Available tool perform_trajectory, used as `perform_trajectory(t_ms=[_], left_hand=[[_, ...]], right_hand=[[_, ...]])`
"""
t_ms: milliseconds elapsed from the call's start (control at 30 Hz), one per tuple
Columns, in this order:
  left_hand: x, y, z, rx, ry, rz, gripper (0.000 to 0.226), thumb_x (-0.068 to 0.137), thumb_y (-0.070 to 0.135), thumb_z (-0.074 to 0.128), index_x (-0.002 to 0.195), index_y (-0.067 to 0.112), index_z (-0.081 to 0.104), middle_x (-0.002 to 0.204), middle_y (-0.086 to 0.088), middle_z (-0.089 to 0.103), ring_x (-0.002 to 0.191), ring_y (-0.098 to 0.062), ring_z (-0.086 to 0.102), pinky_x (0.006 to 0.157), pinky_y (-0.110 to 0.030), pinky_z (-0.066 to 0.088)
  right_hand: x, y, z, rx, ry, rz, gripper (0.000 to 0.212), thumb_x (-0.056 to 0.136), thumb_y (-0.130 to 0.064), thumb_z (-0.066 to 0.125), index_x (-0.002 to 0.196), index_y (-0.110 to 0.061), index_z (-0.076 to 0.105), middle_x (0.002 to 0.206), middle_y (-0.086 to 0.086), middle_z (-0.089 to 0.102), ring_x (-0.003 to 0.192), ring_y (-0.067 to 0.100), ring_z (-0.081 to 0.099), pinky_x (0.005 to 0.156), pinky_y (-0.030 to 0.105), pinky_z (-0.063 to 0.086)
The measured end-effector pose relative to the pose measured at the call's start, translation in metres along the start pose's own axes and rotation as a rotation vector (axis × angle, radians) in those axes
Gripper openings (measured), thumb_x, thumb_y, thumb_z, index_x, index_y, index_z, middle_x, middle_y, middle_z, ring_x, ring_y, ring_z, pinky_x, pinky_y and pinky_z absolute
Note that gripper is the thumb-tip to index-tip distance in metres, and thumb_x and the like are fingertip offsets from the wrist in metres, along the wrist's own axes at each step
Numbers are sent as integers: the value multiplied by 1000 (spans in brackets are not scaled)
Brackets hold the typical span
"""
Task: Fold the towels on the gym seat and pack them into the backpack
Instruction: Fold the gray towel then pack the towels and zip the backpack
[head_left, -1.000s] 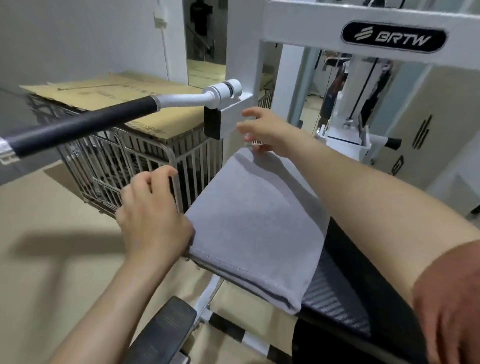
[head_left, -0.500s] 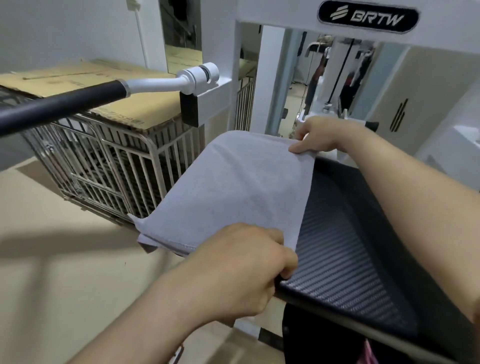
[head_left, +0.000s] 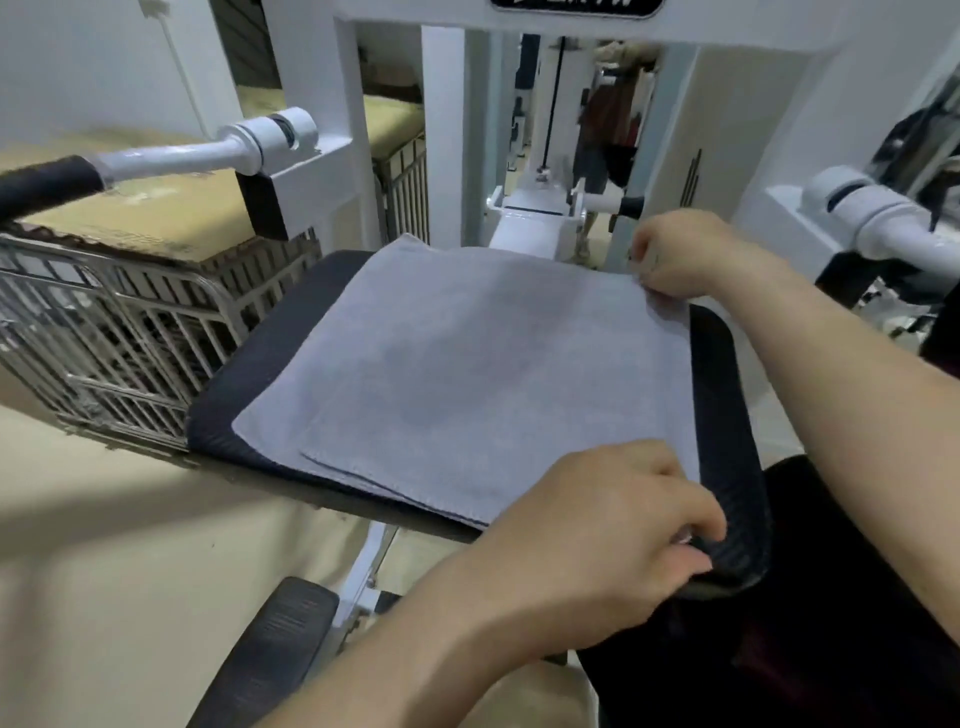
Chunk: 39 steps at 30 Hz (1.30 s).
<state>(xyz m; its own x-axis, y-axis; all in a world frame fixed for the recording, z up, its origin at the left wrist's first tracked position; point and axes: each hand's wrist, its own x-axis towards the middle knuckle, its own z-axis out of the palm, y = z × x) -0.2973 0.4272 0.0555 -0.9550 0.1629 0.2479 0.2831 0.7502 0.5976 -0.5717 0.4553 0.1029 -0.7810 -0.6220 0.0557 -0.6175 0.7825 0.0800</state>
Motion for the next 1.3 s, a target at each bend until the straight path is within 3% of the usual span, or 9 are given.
perform_trajectory(t_ms=[67,133,267,400,533,700,867,1033,1300], left_hand=[[-1,-2,7,68,-78,34,15,89,28,63,103,28,67,97,13,50,83,-2,45,78,-24,45],[-3,-2,9,216,-124,94,8,87,24,64,95,24,65,94,10,53,83,-9,47,73,-32,48],[0,3,16,560,-138,218,24,63,12,82,67,16,59,68,2,55,59,-20,51,44,-27,41],[5,11,24,673,-129,208,33,51,14,86,57,15,54,58,0,51,51,-21,48,41,-24,33],[7,24,25,797,-84,253,35,44,0,71,50,16,41,53,-2,43,52,-19,34,49,-26,24],[7,37,22,898,114,280,26,57,-6,39,53,14,23,57,-3,22,56,-18,23,54,-28,18],[8,36,10,927,265,398,24,64,-7,43,55,15,37,56,-3,35,53,-19,26,51,-28,23],[-2,24,5,854,317,536,27,83,-4,52,63,13,57,64,-3,50,57,-20,41,53,-36,39],[-31,15,24,671,331,414,20,86,-1,55,73,11,65,71,-4,59,61,-23,51,52,-36,40]], right_hand=[[-21,3,4,108,93,-107,24,86,-24,62,109,-22,62,104,4,62,95,26,56,75,31,41],[-46,-8,10,318,73,-208,24,88,-37,60,111,-27,61,99,-2,58,92,20,55,75,32,41],[-71,-21,47,237,178,-309,42,95,-48,45,130,-27,53,118,7,50,113,28,45,97,43,37],[-74,-21,60,262,245,-250,43,97,-47,37,136,-32,46,129,3,45,125,26,39,97,45,33],[-75,-23,60,233,212,-252,44,98,-47,31,139,-35,41,137,0,41,130,24,36,102,48,28],[-75,-23,60,213,211,-251,43,99,-45,30,140,-35,39,138,0,39,130,23,36,101,49,27],[-75,-23,60,199,215,-254,43,99,-45,29,140,-34,39,138,1,40,129,24,37,100,49,27],[-76,-23,61,203,249,-254,41,99,-42,30,138,-34,42,137,1,42,127,24,39,99,48,28],[-78,-24,60,226,279,-250,39,98,-40,31,133,-34,47,132,0,47,125,24,41,96,48,30]])
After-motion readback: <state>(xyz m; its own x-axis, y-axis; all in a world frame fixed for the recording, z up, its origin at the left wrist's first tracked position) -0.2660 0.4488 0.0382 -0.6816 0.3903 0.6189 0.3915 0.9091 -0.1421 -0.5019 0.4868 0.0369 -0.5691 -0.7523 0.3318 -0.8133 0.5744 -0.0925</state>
